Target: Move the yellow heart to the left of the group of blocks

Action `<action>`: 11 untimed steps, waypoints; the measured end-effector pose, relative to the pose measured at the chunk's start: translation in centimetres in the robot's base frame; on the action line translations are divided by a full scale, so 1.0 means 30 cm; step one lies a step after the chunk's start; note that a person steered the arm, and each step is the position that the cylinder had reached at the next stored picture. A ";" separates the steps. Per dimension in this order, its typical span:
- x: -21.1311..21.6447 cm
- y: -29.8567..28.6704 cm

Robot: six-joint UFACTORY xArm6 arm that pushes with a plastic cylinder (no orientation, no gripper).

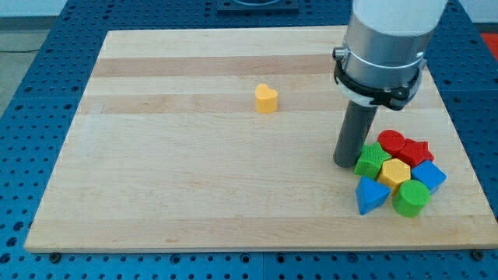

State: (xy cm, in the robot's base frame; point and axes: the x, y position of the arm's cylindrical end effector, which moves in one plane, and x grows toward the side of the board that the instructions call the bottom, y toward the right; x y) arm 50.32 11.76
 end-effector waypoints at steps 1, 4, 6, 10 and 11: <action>-0.093 -0.062; -0.468 -0.260; -0.394 -0.361; -0.174 -0.542; -0.068 -0.479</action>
